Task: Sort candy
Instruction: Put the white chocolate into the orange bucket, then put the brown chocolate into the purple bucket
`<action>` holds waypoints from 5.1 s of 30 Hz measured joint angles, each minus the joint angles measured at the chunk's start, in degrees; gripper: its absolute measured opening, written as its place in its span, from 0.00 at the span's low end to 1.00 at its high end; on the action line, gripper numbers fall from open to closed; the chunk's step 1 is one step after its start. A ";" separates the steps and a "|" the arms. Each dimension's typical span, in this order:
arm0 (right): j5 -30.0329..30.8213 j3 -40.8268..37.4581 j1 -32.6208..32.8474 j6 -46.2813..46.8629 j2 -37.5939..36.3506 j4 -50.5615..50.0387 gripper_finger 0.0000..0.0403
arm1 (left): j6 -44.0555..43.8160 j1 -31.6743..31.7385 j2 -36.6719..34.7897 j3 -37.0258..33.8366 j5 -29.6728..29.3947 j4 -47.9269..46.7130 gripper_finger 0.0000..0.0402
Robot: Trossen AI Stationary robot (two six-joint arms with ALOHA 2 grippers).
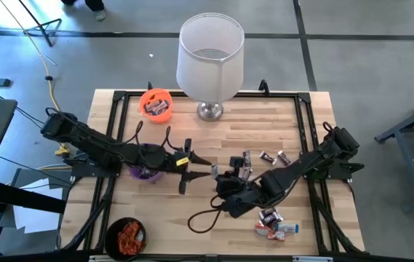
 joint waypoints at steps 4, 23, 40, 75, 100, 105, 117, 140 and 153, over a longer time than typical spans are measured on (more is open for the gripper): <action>0.00 0.00 -0.38 -2.76 0.00 1.94 0.07 | -0.36 0.34 1.34 0.02 0.03 1.61 0.35; -0.24 0.00 -1.40 -5.85 0.00 4.38 0.07 | -0.02 1.77 4.20 0.02 4.25 7.08 0.04; -0.56 0.00 -0.48 1.44 0.00 -5.25 0.20 | 0.68 1.92 2.76 0.01 1.71 2.91 0.02; -14.03 0.07 -0.90 33.06 -1.53 -31.49 0.31 | -3.56 55.91 -30.39 0.04 -1.90 -64.68 0.06; -19.92 0.04 -0.92 33.09 -1.53 -31.56 0.31 | 6.68 70.58 -12.48 7.55 15.80 -65.62 0.26; -21.88 0.04 -0.92 33.11 -1.53 -33.01 0.31 | 8.55 70.51 -12.45 9.22 15.82 -71.48 0.27; -20.58 -0.02 2.11 41.49 -1.17 -36.03 0.31 | 0.17 57.65 -18.34 8.91 46.79 -75.09 0.27; -14.10 -31.89 4.33 94.89 -0.94 3.10 0.31 | -8.45 23.33 -22.11 4.26 19.68 -52.82 0.27; -14.24 -31.89 1.98 87.49 -0.94 1.99 0.33 | -6.45 22.91 -22.11 4.26 19.23 -54.31 0.27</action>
